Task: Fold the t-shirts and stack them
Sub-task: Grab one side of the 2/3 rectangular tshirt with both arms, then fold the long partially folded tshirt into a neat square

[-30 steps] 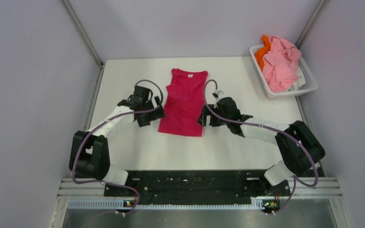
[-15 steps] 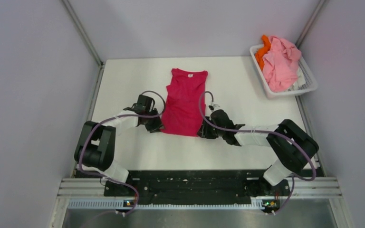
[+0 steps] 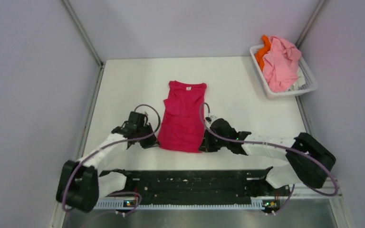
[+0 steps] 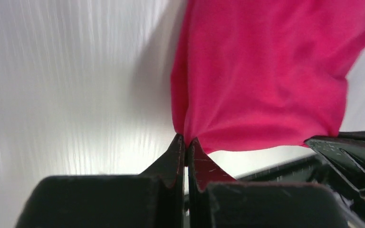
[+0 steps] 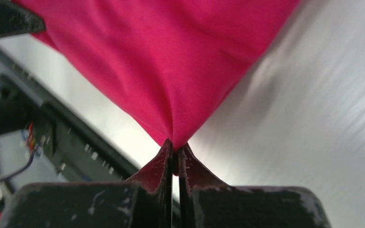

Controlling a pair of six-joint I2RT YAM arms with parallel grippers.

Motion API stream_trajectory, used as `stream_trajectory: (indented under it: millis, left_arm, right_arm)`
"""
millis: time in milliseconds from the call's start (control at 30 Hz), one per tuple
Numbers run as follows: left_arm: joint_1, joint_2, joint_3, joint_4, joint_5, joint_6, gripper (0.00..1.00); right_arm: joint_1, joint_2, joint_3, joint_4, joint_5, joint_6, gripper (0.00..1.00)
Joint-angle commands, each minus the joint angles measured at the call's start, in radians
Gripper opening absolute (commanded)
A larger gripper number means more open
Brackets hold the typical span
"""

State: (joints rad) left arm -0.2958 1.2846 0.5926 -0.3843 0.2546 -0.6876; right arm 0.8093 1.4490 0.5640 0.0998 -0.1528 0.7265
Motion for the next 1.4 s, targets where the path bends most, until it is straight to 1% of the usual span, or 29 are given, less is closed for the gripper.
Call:
stream_trajectory:
  millis: [0, 100, 167, 233, 300, 367, 400, 467, 667, 767, 833, 900, 1100, 1233, 1300, 1333, 1367]
  left_arm:
    - [-0.024, -0.379, -0.051, -0.242, 0.011, -0.024, 0.00]
    - [-0.028, -0.583, -0.011, -0.360, -0.017, -0.042, 0.00]
    - [-0.029, -0.666, 0.018, -0.371, -0.015, -0.060, 0.00]
    - [-0.028, -0.704, 0.030, -0.303, -0.030, -0.071, 0.00]
    - [-0.028, -0.690, 0.043, -0.221, -0.068, -0.084, 0.00]
    - [-0.028, -0.618, 0.086, -0.155, -0.090, -0.085, 0.00]
    - [-0.028, -0.552, 0.115, -0.127, -0.098, -0.080, 0.00]
    - [-0.026, -0.449, 0.175, -0.076, -0.100, -0.062, 0.00]
    - [-0.018, -0.145, 0.403, -0.049, -0.179, 0.005, 0.00]
    - [-0.008, -0.022, 0.489, -0.016, -0.178, 0.029, 0.00]
    - [0.000, 0.060, 0.552, -0.013, -0.188, 0.046, 0.00]
    - [0.008, 0.134, 0.607, -0.010, -0.205, 0.061, 0.00]
    - [0.034, 0.386, 0.769, -0.005, -0.212, 0.092, 0.00]
    - [0.060, 0.557, 0.890, -0.008, -0.166, 0.101, 0.00]
    - [0.072, 0.634, 0.953, -0.023, -0.139, 0.106, 0.00]
    - [0.078, 0.672, 0.986, -0.032, -0.122, 0.109, 0.09]
    - [0.083, 0.701, 1.015, -0.040, -0.110, 0.112, 0.29]
  right_arm:
    - [0.098, -0.233, 0.000, -0.218, -0.151, 0.028, 0.00]
    - [0.105, -0.365, 0.003, -0.241, -0.237, 0.102, 0.00]
    - [0.100, -0.421, 0.028, -0.269, -0.254, 0.111, 0.00]
    - [0.063, -0.445, 0.061, -0.282, -0.273, 0.112, 0.00]
    - [-0.029, -0.434, 0.087, -0.278, -0.342, 0.113, 0.00]
    - [-0.118, -0.411, 0.102, -0.257, -0.422, 0.103, 0.00]
    - [-0.158, -0.397, 0.113, -0.249, -0.466, 0.091, 0.00]
    - [-0.225, -0.365, 0.146, -0.232, -0.506, 0.061, 0.00]
    - [-0.372, -0.215, 0.238, -0.173, -0.573, 0.016, 0.00]
    - [-0.443, -0.125, 0.265, -0.110, -0.586, 0.034, 0.00]
    - [-0.494, -0.071, 0.281, -0.033, -0.607, 0.053, 0.00]
    - [-0.527, -0.006, 0.300, 0.024, -0.625, 0.064, 0.00]
    - [-0.599, 0.210, 0.388, 0.121, -0.622, 0.050, 0.00]
    - [-0.621, 0.404, 0.476, 0.203, -0.660, 0.051, 0.00]
    - [-0.622, 0.485, 0.545, 0.199, -0.656, 0.025, 0.00]
    - [-0.622, 0.527, 0.587, 0.182, -0.641, 0.007, 0.03]
    - [-0.626, 0.560, 0.631, 0.149, -0.610, -0.015, 0.18]
